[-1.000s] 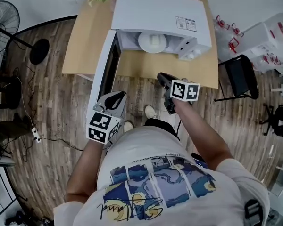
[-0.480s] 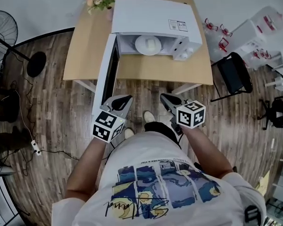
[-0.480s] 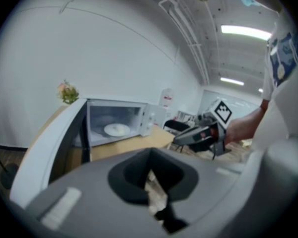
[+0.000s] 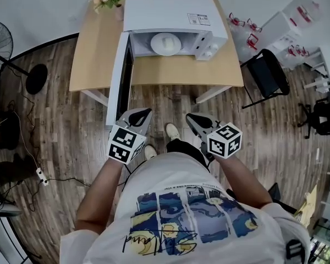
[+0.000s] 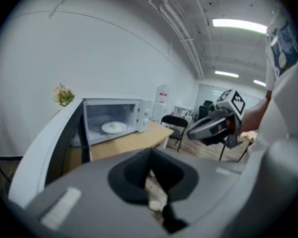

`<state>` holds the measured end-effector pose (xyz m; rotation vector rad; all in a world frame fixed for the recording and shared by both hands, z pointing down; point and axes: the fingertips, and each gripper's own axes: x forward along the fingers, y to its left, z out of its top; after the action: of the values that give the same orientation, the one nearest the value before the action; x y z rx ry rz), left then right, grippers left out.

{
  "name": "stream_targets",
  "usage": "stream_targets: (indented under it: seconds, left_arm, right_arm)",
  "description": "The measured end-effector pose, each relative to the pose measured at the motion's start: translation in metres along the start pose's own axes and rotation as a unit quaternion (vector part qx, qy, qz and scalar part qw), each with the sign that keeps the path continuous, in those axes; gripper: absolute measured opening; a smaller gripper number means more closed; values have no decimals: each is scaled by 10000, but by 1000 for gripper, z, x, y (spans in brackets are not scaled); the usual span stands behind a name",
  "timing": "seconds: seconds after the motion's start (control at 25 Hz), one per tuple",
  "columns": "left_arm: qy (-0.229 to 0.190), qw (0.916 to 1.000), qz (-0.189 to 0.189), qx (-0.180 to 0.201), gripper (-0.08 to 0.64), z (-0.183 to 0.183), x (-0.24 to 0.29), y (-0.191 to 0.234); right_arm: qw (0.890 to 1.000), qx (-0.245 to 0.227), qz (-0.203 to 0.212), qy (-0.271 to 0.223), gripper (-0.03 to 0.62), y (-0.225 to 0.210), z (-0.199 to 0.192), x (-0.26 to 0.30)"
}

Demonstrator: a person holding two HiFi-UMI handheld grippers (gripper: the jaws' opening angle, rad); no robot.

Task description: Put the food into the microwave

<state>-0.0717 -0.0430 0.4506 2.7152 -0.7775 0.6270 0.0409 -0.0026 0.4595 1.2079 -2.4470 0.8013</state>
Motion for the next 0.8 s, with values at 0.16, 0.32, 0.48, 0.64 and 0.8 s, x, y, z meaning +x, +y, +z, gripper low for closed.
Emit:
stream_targets:
  seconds: [0.16,0.32,0.48,0.64,0.8]
  left_arm:
    - [-15,9998,-59,163,8,-1,-3,-8]
    - [-57,9995,-131,281,8,3,-5,-19]
    - [-137,9992,-203,326,8,5,-6,-28]
    - [-186,9989,-286,313,8,7,-5,-36]
    - [-204,9988,-380,252,9,8,-1,-44]
  right_arm:
    - [9999,-119,25,-8,6,11,-2,-4]
    - [9998,-213,37,-19,6,18,2,-8]
    - [9995,-302,10,-53,6,22,5,-12]
    - [9993,-375,-34,-64,5,22,7,-17]
    - [9991,-422,-49,-33,5,21,7,-20]
